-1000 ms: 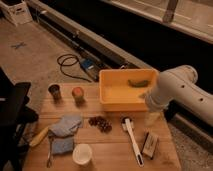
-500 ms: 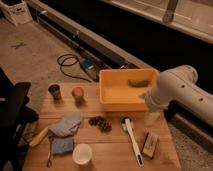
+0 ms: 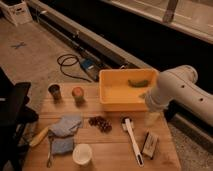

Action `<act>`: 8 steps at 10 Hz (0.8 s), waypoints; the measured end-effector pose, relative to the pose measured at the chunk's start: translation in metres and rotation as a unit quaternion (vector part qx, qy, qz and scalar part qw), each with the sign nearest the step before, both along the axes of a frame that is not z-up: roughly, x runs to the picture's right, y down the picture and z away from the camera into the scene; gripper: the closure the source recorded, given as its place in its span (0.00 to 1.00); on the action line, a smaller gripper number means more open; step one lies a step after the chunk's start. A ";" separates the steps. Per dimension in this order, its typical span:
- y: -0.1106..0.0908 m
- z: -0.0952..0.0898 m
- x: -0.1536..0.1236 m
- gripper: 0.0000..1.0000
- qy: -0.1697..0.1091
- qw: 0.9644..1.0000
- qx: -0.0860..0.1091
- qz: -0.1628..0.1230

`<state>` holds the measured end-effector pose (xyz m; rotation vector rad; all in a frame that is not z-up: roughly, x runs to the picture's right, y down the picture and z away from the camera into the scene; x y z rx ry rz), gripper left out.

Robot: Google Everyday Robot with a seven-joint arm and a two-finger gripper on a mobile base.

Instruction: Place sponge in paper cup

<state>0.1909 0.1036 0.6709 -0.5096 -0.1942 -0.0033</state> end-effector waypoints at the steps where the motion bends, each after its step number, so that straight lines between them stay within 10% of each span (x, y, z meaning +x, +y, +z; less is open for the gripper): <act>1: 0.000 0.000 0.000 0.20 0.000 1.000 0.000 0.000; 8: -0.019 0.001 -0.064 0.20 -0.049 0.998 0.023 -0.039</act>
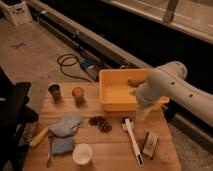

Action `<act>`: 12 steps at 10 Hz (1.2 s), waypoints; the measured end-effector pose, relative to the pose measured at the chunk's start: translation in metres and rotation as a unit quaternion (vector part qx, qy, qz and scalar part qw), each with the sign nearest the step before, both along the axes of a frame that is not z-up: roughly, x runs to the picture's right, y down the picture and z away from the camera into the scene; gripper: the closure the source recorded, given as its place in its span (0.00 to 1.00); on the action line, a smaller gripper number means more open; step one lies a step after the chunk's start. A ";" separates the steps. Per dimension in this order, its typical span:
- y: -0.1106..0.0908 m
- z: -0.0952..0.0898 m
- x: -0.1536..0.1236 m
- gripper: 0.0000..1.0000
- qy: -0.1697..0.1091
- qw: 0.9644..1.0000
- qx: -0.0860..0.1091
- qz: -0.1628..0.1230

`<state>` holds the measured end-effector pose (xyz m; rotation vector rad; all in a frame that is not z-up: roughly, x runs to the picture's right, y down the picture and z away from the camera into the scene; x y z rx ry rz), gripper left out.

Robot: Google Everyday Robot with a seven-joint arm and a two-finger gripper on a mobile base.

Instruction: Place sponge in paper cup

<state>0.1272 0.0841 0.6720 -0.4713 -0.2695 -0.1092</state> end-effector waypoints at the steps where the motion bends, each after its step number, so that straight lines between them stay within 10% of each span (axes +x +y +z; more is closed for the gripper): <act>1: -0.002 0.002 -0.032 0.20 -0.020 1.000 0.001 -0.014; 4: -0.003 0.006 -0.099 0.20 -0.066 0.997 0.002 -0.051; 7: 0.012 0.009 -0.180 0.20 -0.124 0.985 -0.007 -0.121; 12: 0.016 0.010 -0.188 0.20 -0.129 0.983 -0.010 -0.132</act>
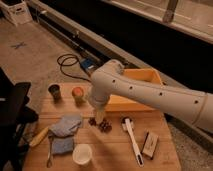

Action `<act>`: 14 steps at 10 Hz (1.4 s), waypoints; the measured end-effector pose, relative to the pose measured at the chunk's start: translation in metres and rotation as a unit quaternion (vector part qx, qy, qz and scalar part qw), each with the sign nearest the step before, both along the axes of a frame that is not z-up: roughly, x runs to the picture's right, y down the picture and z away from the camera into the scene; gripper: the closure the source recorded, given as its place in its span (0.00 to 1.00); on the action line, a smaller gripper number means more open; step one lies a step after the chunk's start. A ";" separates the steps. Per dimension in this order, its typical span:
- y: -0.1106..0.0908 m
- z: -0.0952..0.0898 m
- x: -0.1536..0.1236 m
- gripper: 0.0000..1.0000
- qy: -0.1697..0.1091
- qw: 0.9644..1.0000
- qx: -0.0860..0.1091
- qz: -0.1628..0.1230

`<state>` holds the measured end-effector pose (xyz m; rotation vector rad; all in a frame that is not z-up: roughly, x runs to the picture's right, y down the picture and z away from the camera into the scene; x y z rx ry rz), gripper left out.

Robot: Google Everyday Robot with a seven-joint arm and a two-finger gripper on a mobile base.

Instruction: Place sponge in paper cup

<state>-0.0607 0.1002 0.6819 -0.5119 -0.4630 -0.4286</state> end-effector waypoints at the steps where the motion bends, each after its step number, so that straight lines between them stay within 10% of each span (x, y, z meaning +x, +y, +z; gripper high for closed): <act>1: 0.000 0.000 0.000 0.20 0.000 1.000 0.000 0.000; 8: 0.025 0.038 -0.074 0.20 -0.066 0.996 -0.019 -0.048; 14: 0.069 0.053 -0.104 0.20 -0.162 0.983 -0.063 -0.064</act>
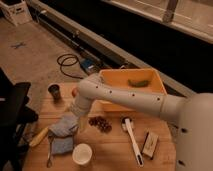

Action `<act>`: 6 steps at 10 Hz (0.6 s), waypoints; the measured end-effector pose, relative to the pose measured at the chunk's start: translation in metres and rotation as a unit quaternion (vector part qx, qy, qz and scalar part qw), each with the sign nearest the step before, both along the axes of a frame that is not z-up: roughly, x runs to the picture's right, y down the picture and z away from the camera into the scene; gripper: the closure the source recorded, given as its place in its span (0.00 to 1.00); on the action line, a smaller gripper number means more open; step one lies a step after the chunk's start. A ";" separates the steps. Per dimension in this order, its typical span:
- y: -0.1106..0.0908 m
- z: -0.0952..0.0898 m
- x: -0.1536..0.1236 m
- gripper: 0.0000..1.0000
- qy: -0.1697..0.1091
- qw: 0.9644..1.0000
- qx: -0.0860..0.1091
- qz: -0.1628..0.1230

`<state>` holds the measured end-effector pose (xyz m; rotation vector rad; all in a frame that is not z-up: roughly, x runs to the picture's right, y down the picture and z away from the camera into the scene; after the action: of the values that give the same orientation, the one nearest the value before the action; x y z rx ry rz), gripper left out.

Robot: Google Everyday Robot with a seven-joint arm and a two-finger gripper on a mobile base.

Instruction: Place sponge in paper cup

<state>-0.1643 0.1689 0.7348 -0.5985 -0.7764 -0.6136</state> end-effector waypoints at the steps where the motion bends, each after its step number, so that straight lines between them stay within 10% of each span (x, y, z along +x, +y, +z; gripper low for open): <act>1: 0.010 0.000 -0.005 0.20 -0.010 1.000 -0.011 -0.007; 6: 0.026 0.000 -0.012 0.20 -0.029 0.999 -0.035 -0.022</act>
<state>-0.1763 0.1947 0.7345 -0.6663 -0.8425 -0.6491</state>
